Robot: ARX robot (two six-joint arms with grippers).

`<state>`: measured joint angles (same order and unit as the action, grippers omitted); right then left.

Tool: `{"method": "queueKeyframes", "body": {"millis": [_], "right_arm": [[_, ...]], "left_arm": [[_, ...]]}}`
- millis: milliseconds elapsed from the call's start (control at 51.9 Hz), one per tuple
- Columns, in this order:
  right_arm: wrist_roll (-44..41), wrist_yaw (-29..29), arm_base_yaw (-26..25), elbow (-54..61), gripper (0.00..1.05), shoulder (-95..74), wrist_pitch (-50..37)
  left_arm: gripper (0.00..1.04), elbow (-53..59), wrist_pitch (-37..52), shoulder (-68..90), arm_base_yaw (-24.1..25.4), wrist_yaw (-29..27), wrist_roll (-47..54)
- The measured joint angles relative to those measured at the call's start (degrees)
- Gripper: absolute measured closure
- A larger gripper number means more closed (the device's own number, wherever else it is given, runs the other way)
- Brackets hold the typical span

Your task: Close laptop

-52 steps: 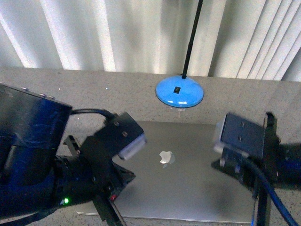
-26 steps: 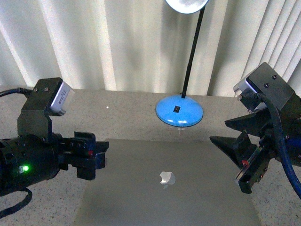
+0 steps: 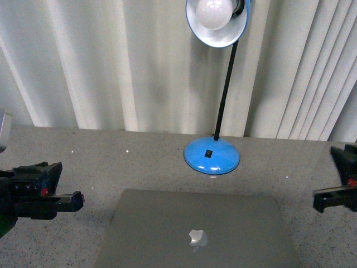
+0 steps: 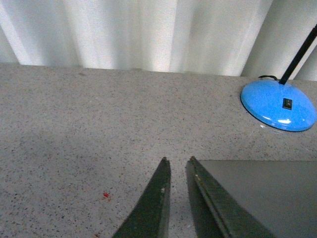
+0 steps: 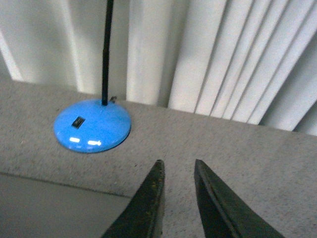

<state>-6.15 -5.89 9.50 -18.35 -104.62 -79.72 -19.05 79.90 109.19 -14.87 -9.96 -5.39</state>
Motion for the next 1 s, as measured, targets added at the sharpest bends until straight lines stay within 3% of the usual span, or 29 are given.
{"method": "queueKeyframes", "body": {"millis": [96,231,289,443,559,733,848,1002], "right_arm": [[-0.2,-0.2,-0.2,0.6,1.02,0.5,-0.2],[2.4,0.9,-2.3,6.7,1.02,7.9,1.4],[3.5,0.8,-3.4,10.8,1.02,15.3,3.0],[5.0,1.0,-5.4,14.3,1.02,27.4,7.9],[5.2,6.1,-8.0,16.1,1.02,34.2,13.0],[5.5,5.8,-9.4,18.0,1.02,45.7,22.4],[5.5,5.9,-9.4,17.7,1.02,55.5,33.4],[5.5,5.9,-9.4,17.8,1.02,65.4,41.7]], "left_arm": [[1.01,0.2,0.0,0.0,0.0,0.0,0.0],[1.01,0.8,0.0,-0.1,0.0,0.0,-0.1],[1.01,4.0,-1.0,-3.5,2.1,2.6,1.4],[1.01,16.0,-6.3,-27.8,8.6,2.9,3.6],[1.01,17.6,-12.2,-39.6,9.5,4.9,4.3],[1.01,17.7,-23.4,-52.3,14.4,9.6,4.8],[1.01,17.7,-29.1,-58.6,14.7,9.8,4.9],[1.01,17.6,-44.2,-73.0,14.7,9.8,5.0]]}}
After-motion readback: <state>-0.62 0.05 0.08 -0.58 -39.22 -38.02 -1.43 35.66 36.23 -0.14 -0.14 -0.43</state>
